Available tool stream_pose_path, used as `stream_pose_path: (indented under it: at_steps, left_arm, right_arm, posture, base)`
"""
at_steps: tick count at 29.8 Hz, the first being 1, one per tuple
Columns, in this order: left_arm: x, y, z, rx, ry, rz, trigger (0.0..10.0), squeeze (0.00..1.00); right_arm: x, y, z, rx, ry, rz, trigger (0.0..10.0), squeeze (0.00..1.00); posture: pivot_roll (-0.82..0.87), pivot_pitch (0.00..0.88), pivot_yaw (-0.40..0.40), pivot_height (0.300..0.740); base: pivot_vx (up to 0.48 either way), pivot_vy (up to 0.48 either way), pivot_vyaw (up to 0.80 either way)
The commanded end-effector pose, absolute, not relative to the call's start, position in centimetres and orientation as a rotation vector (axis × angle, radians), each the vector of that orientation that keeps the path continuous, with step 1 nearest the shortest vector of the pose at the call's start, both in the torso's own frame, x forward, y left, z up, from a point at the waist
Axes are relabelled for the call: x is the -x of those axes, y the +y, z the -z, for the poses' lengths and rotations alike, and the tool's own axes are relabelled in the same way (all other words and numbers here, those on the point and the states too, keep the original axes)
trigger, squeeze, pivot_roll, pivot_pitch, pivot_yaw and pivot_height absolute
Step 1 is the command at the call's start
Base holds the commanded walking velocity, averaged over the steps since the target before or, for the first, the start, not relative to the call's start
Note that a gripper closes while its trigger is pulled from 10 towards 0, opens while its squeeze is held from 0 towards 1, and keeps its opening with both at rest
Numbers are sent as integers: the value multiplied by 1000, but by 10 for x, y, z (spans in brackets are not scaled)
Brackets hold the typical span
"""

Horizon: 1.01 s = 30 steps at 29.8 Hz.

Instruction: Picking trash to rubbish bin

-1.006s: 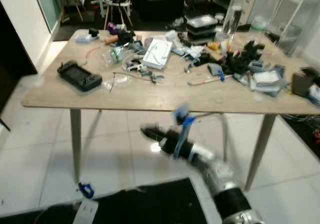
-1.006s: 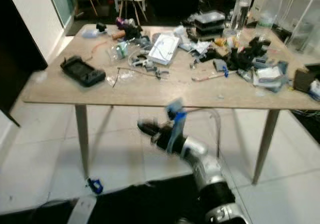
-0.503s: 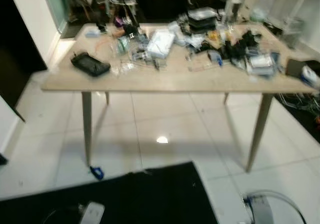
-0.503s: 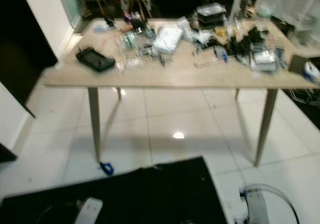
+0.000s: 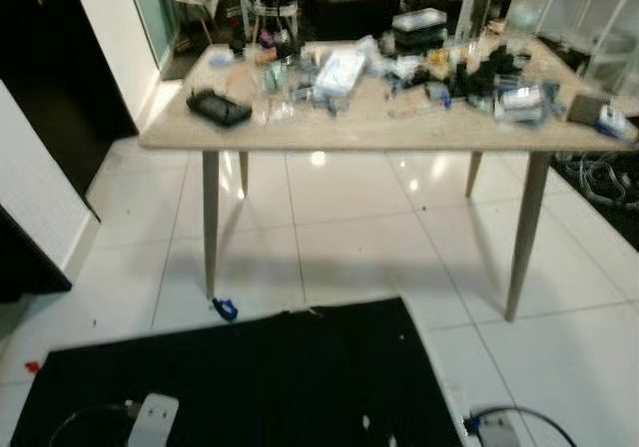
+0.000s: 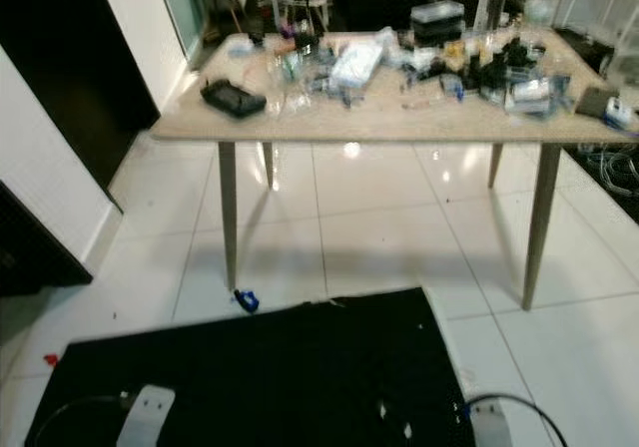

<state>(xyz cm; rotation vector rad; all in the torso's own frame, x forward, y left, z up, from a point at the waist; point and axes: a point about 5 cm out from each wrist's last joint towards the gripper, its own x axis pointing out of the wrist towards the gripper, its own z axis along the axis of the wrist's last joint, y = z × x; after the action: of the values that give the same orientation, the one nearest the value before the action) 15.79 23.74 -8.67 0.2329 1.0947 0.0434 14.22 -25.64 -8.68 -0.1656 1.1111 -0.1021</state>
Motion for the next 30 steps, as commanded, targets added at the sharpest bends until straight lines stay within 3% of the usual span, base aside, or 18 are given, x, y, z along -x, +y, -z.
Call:
stream_pose_path:
  at_steps: [1, 6, 13, 26, 30]
  left_arm:
    - [-150, 253, 85, -261, 1122, -72, 10000, 0]
    - [-139, 262, 87, -286, 1165, -72, 10000, 0]
    - [-125, 256, 94, -283, 1204, -59, 10000, 0]
    - [-151, 227, 92, -253, 1127, 2, 10000, 0]
    - [-147, 223, 95, -249, 1145, 9, 10000, 0]
  right_arm:
    - [-152, -242, 87, 172, 1092, 66, 10000, 0]
    - [-163, -232, 85, 187, 1063, 18, 10000, 0]
    - [-158, -242, 85, 133, 1083, 99, 10000, 0]
    - [-155, -256, 83, 277, 1129, 58, 10000, 0]
    - [-151, -258, 84, 292, 1142, 64, 10000, 0]
  posture:
    - [21, 27, 87, 740]
    - [7, 27, 79, 740]
    - [1, 2, 86, 740]
    - [-25, 49, 52, 740]
    - [-34, 49, 50, 740]
  base:
    - [-371, 0, 0]
    - [-367, 0, 0]
    - [-364, 0, 0]
    - [-363, 0, 0]
    - [-363, 0, 0]
